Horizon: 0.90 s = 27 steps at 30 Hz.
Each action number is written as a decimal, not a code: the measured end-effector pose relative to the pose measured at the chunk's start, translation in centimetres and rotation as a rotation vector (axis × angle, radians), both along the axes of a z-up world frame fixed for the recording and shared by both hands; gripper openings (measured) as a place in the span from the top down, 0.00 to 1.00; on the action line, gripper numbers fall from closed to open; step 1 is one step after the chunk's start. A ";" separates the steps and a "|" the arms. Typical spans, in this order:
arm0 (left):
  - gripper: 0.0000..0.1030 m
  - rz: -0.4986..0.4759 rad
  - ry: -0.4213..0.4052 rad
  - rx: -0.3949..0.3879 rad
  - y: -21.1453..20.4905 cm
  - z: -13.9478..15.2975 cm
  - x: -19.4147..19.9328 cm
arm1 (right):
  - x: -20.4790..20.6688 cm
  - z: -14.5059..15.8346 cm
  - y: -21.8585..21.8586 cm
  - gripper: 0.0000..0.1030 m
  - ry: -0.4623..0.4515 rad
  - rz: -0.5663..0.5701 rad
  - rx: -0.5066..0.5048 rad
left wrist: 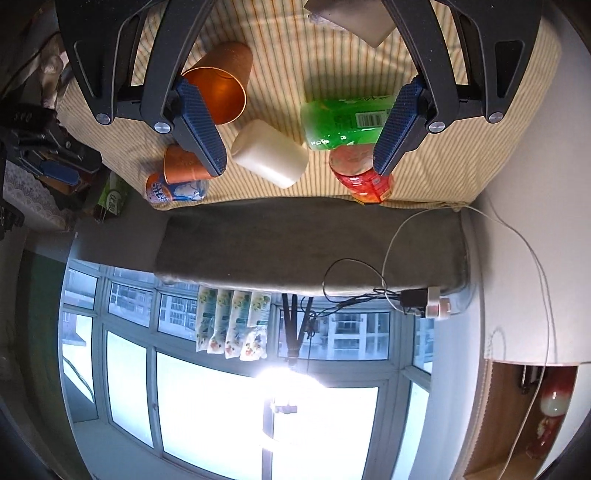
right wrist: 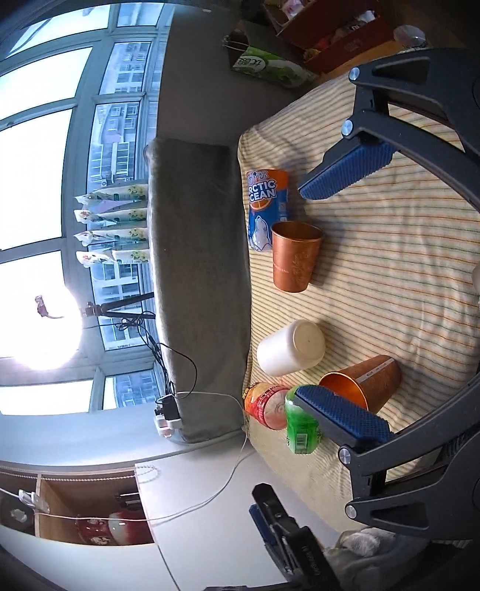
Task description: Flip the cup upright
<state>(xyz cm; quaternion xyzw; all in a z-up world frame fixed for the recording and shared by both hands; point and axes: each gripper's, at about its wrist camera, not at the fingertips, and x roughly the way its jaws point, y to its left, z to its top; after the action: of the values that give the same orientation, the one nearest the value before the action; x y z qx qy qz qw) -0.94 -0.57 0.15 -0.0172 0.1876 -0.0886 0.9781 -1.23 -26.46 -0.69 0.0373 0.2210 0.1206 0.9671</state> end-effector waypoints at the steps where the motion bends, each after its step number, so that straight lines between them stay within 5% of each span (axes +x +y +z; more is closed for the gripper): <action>1: 0.20 0.003 0.005 0.000 0.0 0.0 0.1 | -0.1 -0.1 0.1 0.00 0.001 0.006 -0.004; 27: 0.20 0.042 0.000 -0.012 0.8 0.3 -0.1 | 0.0 -0.8 2.4 0.00 0.010 0.054 -0.049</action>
<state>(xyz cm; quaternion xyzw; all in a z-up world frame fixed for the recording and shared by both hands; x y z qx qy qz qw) -1.06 0.26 0.44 -0.0268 0.1865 -0.0694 0.9796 -1.26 -24.10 -1.53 0.0083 0.2295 0.1410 0.9630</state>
